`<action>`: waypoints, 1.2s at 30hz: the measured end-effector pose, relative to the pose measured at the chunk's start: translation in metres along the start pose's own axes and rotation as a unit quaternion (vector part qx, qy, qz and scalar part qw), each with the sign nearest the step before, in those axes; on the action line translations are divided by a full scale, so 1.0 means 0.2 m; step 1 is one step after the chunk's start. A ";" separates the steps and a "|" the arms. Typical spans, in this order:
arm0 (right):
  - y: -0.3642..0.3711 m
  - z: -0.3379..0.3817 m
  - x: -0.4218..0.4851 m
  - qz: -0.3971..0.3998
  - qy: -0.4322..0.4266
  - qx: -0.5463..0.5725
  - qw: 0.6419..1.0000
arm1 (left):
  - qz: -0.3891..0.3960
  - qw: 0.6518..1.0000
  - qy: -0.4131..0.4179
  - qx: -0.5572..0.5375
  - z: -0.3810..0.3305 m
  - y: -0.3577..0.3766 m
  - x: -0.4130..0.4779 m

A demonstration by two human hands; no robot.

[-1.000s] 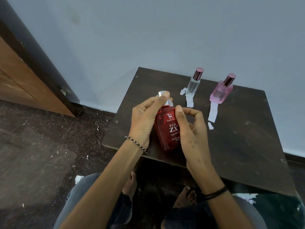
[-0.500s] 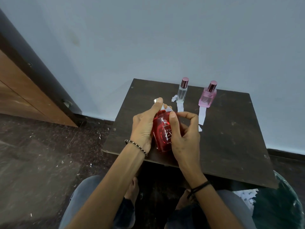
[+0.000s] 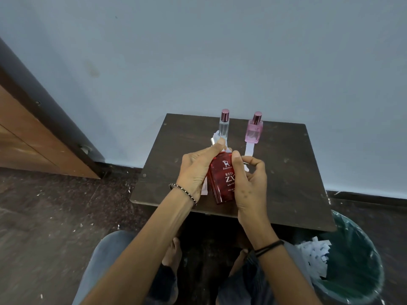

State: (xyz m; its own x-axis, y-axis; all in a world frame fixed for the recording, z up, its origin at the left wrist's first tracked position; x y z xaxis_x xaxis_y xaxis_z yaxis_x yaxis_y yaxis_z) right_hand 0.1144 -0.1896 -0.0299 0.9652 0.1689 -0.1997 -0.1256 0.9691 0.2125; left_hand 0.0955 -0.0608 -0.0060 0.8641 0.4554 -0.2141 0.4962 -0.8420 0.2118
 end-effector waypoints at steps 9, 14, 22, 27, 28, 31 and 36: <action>-0.16 0.04 0.02 0.006 0.050 0.015 0.999 | 0.029 0.996 -0.028 0.075 -0.01 0.15 -0.01; -0.30 0.14 0.06 0.033 0.013 -0.033 0.999 | -0.003 0.997 -0.054 0.048 0.01 0.26 0.08; -0.54 0.28 0.24 0.024 -0.052 -0.153 0.987 | 0.044 0.992 -0.070 0.094 0.16 0.45 0.17; -0.63 0.39 0.41 0.009 -0.091 -0.179 0.980 | 0.083 0.989 -0.065 0.107 0.22 0.58 0.21; -0.64 0.40 0.45 0.004 -0.099 -0.181 0.978 | 0.092 0.987 -0.068 0.115 0.23 0.60 0.22; -0.66 0.43 0.56 -0.004 -0.121 -0.199 0.972 | 0.102 0.982 -0.082 0.133 0.26 0.67 0.24; -0.70 0.43 0.68 0.014 -0.130 -0.204 0.970 | 0.092 0.982 -0.084 0.140 0.30 0.71 0.30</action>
State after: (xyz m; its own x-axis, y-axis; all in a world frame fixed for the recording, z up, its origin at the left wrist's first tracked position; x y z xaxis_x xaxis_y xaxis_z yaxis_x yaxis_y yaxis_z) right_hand 0.2832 -0.3169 -0.0038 0.9788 0.1961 0.0597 -0.1814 0.9642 -0.1933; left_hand 0.2131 -0.1708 -0.0454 0.8993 0.2545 -0.3556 0.2709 -0.9626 -0.0037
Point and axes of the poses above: each hand's wrist, its own x-axis towards the middle knuckle, its own y-axis out of the palm, z = x × y, the point moved 4 cm from there along x, towards the middle knuckle, and after that the axes turned 4 degrees about y, right-handed, at the moved point
